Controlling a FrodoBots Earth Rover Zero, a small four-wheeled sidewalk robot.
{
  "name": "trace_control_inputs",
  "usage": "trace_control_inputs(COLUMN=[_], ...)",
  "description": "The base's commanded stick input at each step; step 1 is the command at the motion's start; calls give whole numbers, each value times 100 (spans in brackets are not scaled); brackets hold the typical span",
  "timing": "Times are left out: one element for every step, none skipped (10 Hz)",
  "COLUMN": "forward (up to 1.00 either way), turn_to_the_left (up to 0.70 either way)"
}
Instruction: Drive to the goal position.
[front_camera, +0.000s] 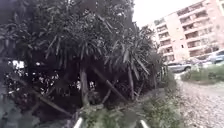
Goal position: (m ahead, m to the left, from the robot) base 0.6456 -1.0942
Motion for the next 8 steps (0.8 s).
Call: trace_control_inputs(forward=[0, 0, 0, 0, 0, 0, -2, -10], turn_to_the_left=[-100, -100, -100, -100, -100, -100, -94, -70])
